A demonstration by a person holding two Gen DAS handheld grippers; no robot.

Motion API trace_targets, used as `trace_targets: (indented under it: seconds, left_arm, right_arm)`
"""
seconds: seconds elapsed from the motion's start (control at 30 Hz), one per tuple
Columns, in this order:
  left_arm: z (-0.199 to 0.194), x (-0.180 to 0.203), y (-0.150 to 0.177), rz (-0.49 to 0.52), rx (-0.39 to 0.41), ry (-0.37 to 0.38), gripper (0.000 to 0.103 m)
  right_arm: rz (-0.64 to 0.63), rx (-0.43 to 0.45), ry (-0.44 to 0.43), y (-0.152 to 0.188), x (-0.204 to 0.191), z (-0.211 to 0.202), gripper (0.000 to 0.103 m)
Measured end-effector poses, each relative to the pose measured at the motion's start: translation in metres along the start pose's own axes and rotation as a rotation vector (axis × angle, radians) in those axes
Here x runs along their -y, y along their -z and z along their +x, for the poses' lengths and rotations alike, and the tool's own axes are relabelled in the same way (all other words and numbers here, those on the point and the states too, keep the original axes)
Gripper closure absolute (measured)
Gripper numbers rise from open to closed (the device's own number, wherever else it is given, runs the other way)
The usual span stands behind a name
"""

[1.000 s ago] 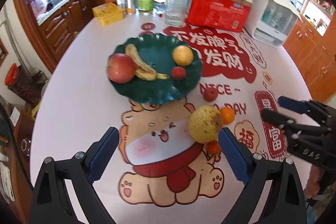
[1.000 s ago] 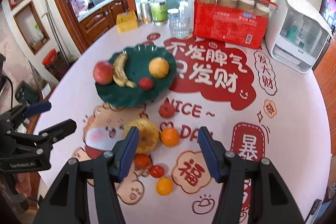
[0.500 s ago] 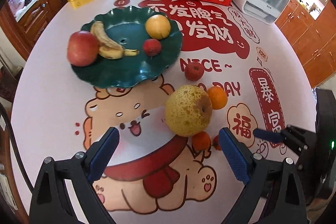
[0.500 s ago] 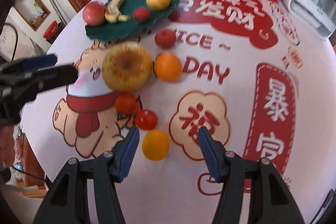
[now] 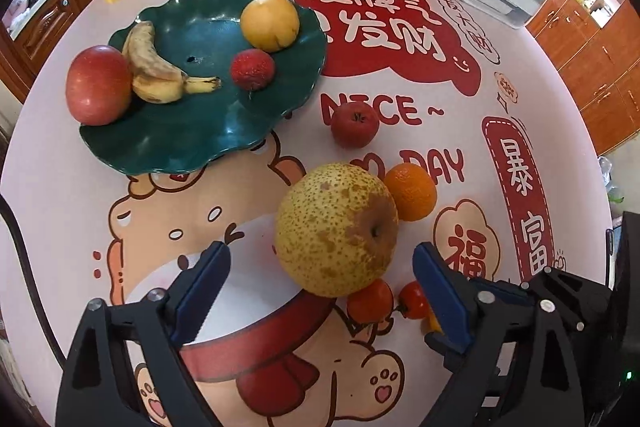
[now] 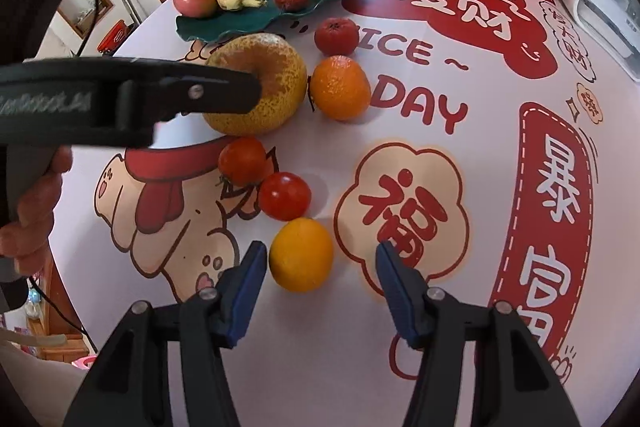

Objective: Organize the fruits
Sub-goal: 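Grasp the speckled pear with the left tool while the right tool grasps an orange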

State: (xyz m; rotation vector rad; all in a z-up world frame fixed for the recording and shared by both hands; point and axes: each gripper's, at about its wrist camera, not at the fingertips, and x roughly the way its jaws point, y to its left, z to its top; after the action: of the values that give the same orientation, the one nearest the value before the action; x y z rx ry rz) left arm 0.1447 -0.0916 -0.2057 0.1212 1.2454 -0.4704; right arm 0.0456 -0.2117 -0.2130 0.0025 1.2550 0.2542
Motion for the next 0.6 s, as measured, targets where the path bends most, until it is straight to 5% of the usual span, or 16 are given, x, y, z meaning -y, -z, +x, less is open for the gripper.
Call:
trace_targets:
  seconds: [0.17, 0.3, 0.6]
  left_arm:
    - [0.011, 0.001, -0.001, -0.011, -0.022, 0.009, 0.026]
    - [0.017, 0.002, -0.002, -0.024, -0.033, 0.037, 0.035]
    - [0.02, 0.005, -0.001, -0.027, -0.019, 0.025, 0.035]
  right_arm:
    - [-0.037, 0.01, -0.005, 0.0, -0.003, -0.001, 0.071]
    - [-0.046, 0.012, -0.002, 0.001, -0.003, -0.002, 0.071]
    - [-0.034, 0.015, -0.003, 0.0, 0.003, -0.002, 0.071]
